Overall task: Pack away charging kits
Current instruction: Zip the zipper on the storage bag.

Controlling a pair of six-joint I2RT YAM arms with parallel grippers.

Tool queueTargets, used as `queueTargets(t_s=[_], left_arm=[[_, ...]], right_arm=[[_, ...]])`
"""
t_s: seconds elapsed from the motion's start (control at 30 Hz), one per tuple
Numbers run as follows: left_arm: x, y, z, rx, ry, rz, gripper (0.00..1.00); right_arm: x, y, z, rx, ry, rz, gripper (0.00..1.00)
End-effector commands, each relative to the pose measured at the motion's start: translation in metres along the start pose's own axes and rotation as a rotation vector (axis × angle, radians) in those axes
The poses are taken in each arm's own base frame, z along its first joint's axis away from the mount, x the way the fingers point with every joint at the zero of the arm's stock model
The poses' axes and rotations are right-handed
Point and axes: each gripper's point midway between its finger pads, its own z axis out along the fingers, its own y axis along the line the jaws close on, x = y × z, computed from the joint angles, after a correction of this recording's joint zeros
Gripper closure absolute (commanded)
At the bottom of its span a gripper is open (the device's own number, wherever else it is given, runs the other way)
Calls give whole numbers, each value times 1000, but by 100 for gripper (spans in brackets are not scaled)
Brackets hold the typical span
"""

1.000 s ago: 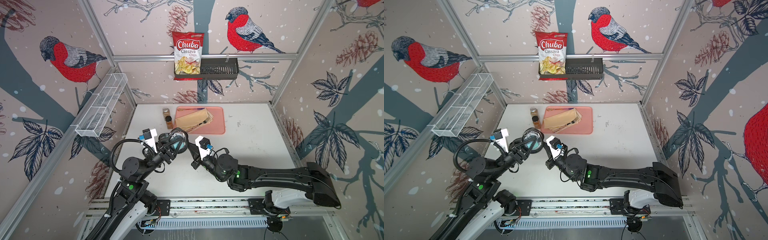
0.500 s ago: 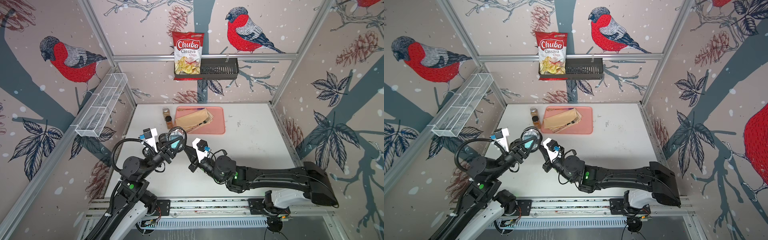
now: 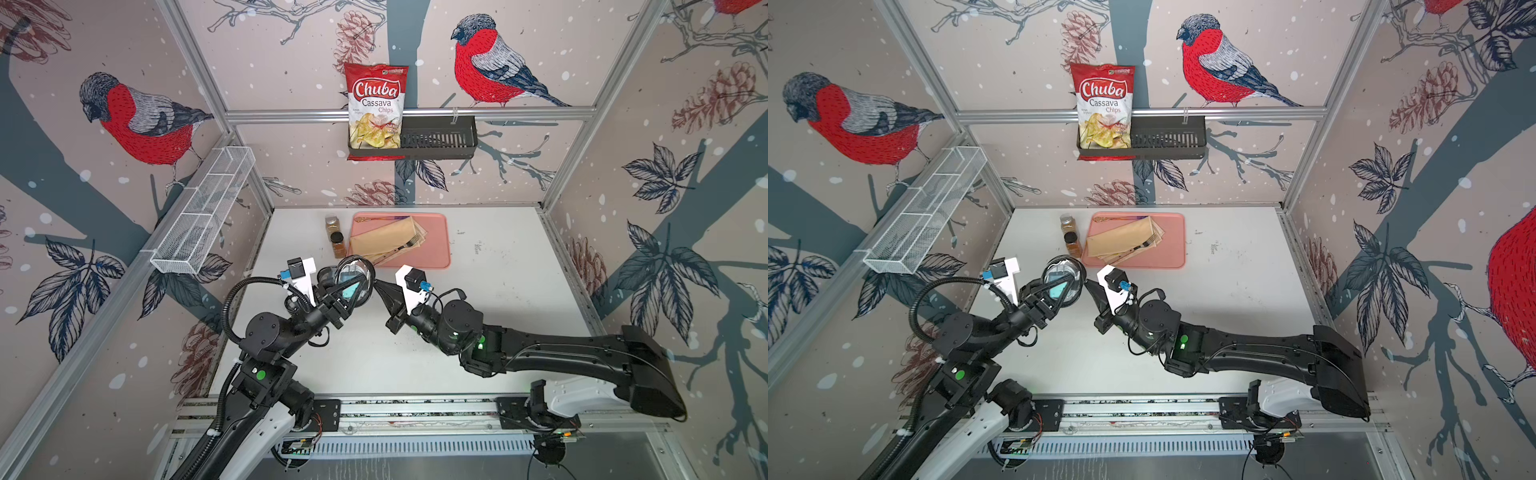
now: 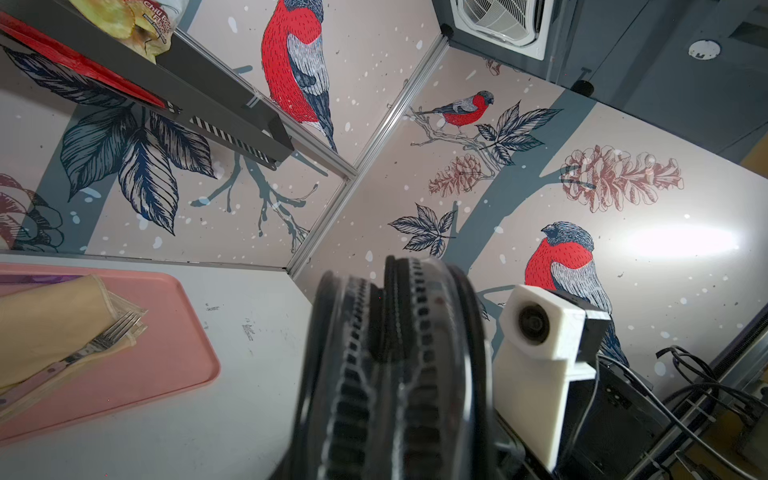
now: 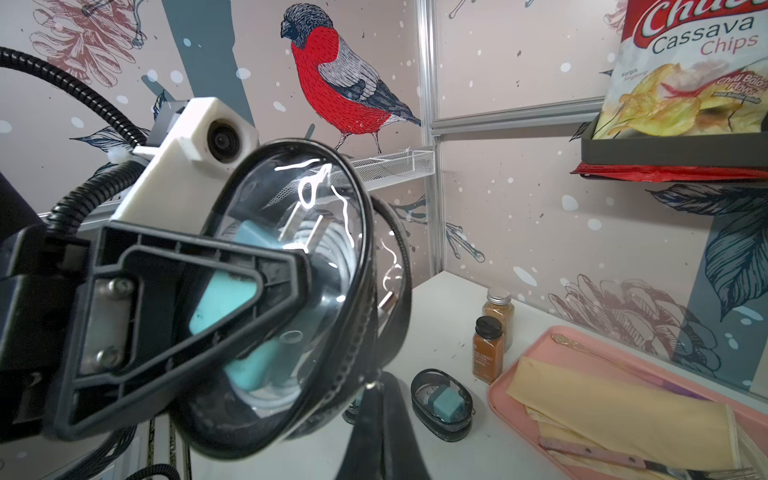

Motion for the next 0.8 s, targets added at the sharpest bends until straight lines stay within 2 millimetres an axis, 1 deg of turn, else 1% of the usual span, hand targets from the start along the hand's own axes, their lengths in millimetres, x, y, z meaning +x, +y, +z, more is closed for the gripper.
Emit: queueTargets(t_s=[0.0, 0.13, 0.27, 0.4, 0.6, 0.67, 0.77], left_arm=[[9, -1, -2, 6, 46, 10, 100], [18, -4, -1, 30, 97, 6, 100], [32, 1, 2, 29, 167, -23, 100], [45, 9, 5, 7, 229, -57, 100], [54, 13, 2, -20, 270, -79, 100], [56, 13, 2, -17, 283, -75, 100], [61, 15, 2, -22, 308, -79, 100]], right_arm=[[-18, -17, -2, 55, -56, 32, 100], [-21, -30, 2, 74, -55, 33, 100], [-27, -43, 6, 93, -59, 26, 100], [-32, -51, 10, 111, -57, 9, 100], [-34, -71, 14, 157, -51, -3, 100], [-36, -74, 14, 157, -55, -4, 100], [-39, -72, 15, 144, -56, -18, 100]])
